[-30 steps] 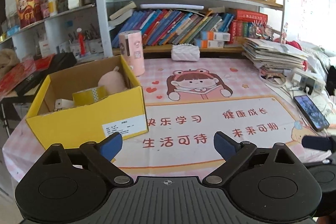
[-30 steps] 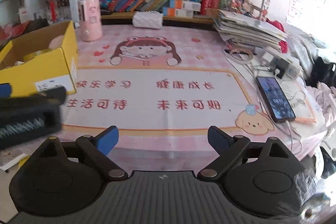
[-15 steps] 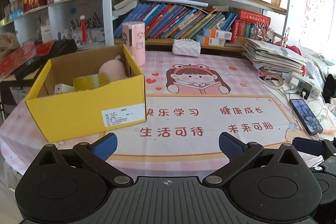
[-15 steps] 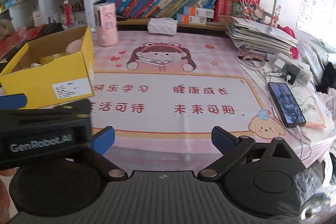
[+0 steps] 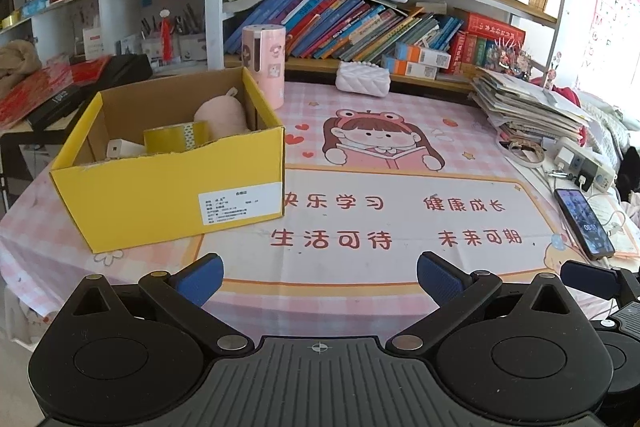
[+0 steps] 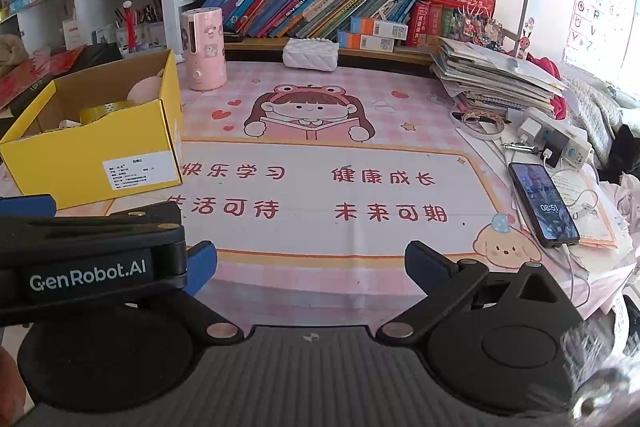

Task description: Organize objects

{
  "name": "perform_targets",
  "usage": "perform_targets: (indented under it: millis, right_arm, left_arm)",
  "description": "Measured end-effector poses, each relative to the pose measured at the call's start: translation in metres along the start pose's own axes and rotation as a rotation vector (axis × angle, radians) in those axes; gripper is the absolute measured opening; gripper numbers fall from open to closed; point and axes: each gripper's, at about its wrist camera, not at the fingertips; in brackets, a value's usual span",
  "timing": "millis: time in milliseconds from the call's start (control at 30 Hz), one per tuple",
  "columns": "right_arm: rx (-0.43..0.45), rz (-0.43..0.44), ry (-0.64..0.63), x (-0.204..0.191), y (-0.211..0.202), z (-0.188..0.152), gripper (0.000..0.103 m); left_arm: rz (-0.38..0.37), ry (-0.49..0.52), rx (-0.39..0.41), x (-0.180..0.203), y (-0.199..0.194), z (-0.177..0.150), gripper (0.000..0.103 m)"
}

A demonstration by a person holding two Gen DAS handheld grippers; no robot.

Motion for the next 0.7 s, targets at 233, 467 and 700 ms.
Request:
perform_targets:
  millis: [233,467,700]
  right_arm:
    - [-0.001,0.001,-0.008,-0.0017,0.0009,0.0011,0.102]
    - [0.0,0.004,-0.015,-0.0056,0.0021,0.0015,0.102]
    - [0.003,0.016,-0.017,-0.0072,0.0029,0.0018,0.102]
  left_arm:
    - [0.003,-0.01,-0.002,-0.0041,0.0008,-0.0001,0.103]
    - [0.007,-0.017,0.0,-0.0064,0.0009,0.0004,0.103]
    - [0.015,-0.018,0.0,-0.0079,0.0008,0.0001,0.103]
Point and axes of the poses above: each gripper's, at about its wrist camera, not at the fingertips, and y roughly the way its jaws point, x to its right, z to its top, and after that the axes turned 1 degree about z, right-handed
